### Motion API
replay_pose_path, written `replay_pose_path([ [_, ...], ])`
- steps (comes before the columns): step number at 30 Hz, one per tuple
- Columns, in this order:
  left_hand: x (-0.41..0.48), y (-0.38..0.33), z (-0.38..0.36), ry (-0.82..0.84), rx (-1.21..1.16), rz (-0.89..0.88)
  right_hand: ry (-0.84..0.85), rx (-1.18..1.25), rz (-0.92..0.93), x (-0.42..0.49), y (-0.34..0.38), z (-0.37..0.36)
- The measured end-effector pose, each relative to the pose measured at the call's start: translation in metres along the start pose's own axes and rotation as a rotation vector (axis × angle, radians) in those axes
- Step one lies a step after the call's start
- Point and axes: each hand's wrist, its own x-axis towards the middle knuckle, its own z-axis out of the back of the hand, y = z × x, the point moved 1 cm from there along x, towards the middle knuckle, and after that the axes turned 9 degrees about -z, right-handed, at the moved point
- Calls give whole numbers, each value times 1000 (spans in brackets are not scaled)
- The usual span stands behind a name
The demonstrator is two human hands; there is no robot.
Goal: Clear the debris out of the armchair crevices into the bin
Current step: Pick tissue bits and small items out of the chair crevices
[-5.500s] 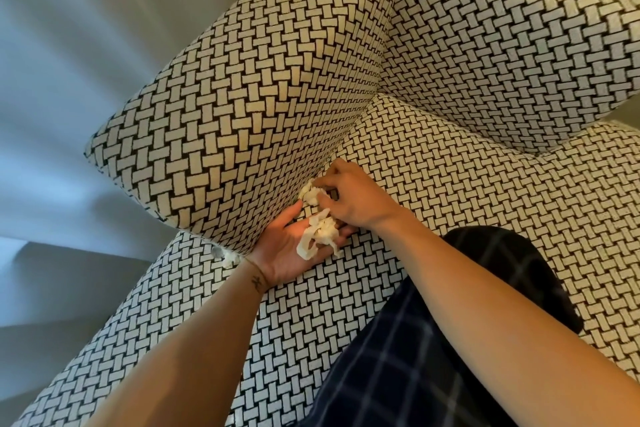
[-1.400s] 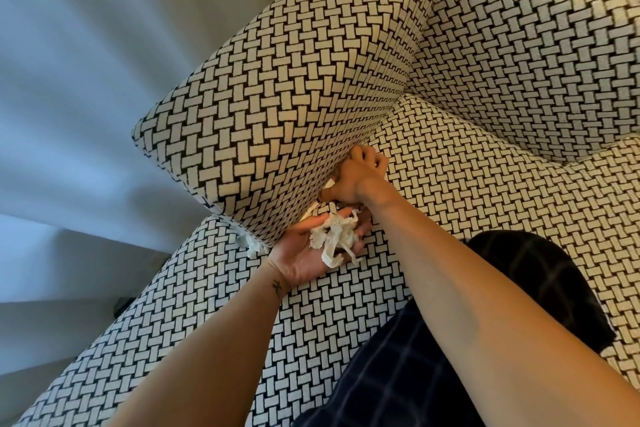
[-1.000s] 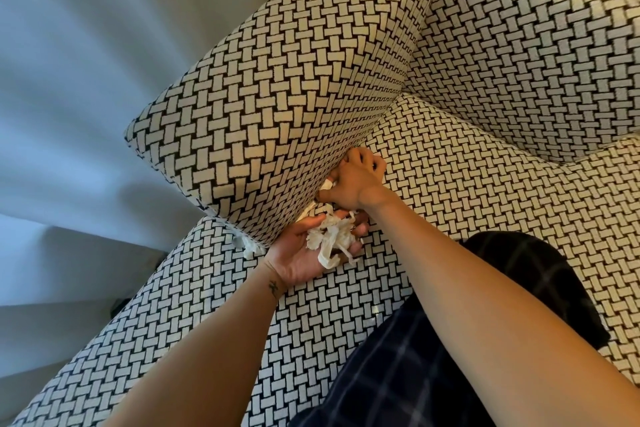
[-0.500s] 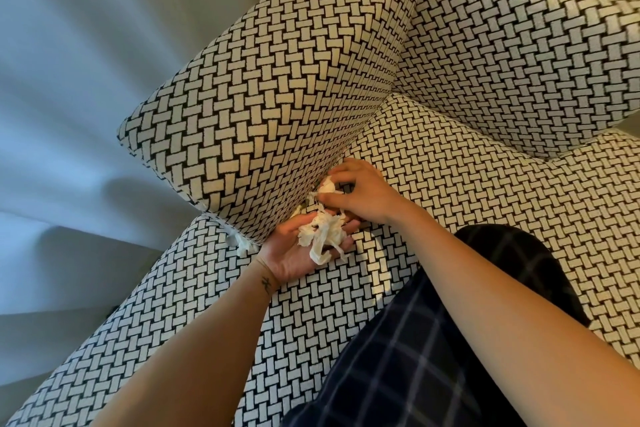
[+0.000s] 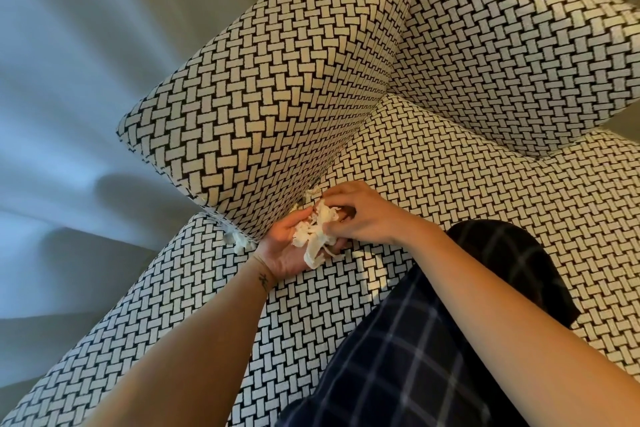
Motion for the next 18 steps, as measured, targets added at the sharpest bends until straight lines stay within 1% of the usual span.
replay_pose_path([
  [3, 1, 0, -3, 13, 16, -12, 2, -46, -1, -2, 1, -1],
  [6, 2, -1, -6, 2, 54, -24, -19, -140, 23, -1, 5, -7],
  [8, 3, -1, -3, -23, 92, -34, -34, -141, 31, -1, 6, -9],
  [11, 3, 0, 1, -86, 12, -22, -12, -22, 2, -2, 6, -7],
  [14, 3, 0, 1, -140, -63, -2, 3, 213, -15, -2, 5, -6],
  [16, 1, 1, -2, -127, -93, 3, -15, 307, -19, -4, 7, -4],
  [18, 0, 1, -5, -98, -83, -3, -23, 347, -46, -10, 5, -4],
])
